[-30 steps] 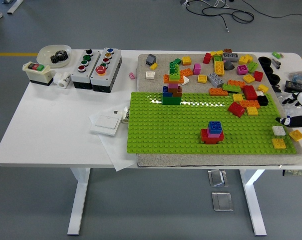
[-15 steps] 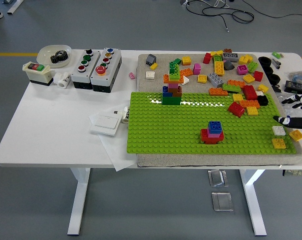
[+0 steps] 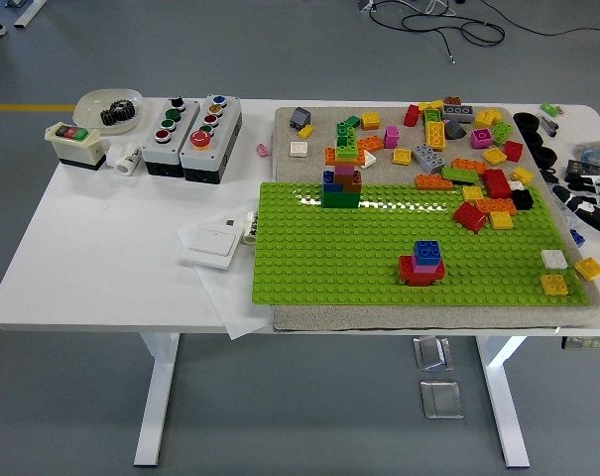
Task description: Pick up the brick,pile it on top of brick,press brick,pick up the brick,pile it on top of brick,press brick
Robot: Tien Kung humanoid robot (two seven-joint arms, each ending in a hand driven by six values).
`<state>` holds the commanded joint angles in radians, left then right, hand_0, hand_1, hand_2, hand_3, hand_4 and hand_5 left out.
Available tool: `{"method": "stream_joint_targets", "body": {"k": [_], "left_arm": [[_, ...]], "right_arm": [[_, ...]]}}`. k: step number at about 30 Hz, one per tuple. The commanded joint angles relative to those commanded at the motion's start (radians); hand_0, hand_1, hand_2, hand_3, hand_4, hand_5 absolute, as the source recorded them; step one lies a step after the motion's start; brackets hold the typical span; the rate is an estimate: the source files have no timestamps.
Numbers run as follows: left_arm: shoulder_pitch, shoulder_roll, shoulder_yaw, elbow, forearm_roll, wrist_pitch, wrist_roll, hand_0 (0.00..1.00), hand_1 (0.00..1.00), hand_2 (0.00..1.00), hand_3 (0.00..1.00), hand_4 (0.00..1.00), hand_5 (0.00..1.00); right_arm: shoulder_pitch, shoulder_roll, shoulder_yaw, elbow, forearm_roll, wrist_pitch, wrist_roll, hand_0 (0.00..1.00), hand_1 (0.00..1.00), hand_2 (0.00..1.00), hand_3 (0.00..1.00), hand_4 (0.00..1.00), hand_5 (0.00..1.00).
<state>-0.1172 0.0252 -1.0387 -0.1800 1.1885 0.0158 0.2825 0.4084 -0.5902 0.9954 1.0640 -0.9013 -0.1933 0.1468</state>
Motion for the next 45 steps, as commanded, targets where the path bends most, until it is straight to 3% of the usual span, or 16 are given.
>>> {"method": "stream_joint_targets", "body": {"k": [5,6,10,12,13,34,45], "left_arm": [[0.0,-0.001,-0.001,0.0,0.001,0.0,0.0,0.78,0.723,0.66,0.563,0.589,0.608],[0.0,-0.001,-0.001,0.0,0.001,0.0,0.0,0.779,0.725,0.66,0.562,0.59,0.609],[0.0,-0.001,0.0,0.0,0.0,0.0,0.0,0.779,0.725,0.66,0.562,0.59,0.609],[0.0,-0.001,0.0,0.0,0.001,0.0,0.0,0.779,0.725,0.66,0.562,0.59,0.609],[0.0,-0.001,0.0,0.0,0.0,0.0,0.0,0.779,0.724,0.66,0.562,0.59,0.609],[0.0,-0.001,0.005,0.0,-0.005,-0.001,-0.001,0.779,0.724,0.659,0.562,0.589,0.611],[0.004,0.001,0.007,0.0,-0.003,-0.002,-0.002,0.78,0.724,0.659,0.562,0.588,0.612]], "right_arm": [[-0.004,0.003,0.009,-0.007,0.208,0.045,0.013,0.796,0.772,0.8,0.784,0.96,0.755],[-0.004,0.004,0.009,-0.008,0.253,0.052,0.014,0.801,0.776,0.802,0.807,0.977,0.816],[-0.006,0.005,0.011,-0.012,0.42,0.07,0.015,0.801,0.776,0.802,0.807,0.977,0.816],[-0.007,0.005,0.012,-0.014,0.456,0.077,0.012,0.801,0.776,0.802,0.807,0.977,0.816],[-0.007,0.006,0.012,-0.015,0.461,0.08,0.009,0.808,0.782,0.803,0.807,0.985,0.85],[-0.009,0.007,0.016,-0.014,0.471,0.097,-0.006,0.811,0.784,0.804,0.81,0.995,0.892],[-0.002,0.041,0.022,-0.03,0.499,0.103,-0.008,0.811,0.785,0.805,0.808,0.998,0.896]]}}
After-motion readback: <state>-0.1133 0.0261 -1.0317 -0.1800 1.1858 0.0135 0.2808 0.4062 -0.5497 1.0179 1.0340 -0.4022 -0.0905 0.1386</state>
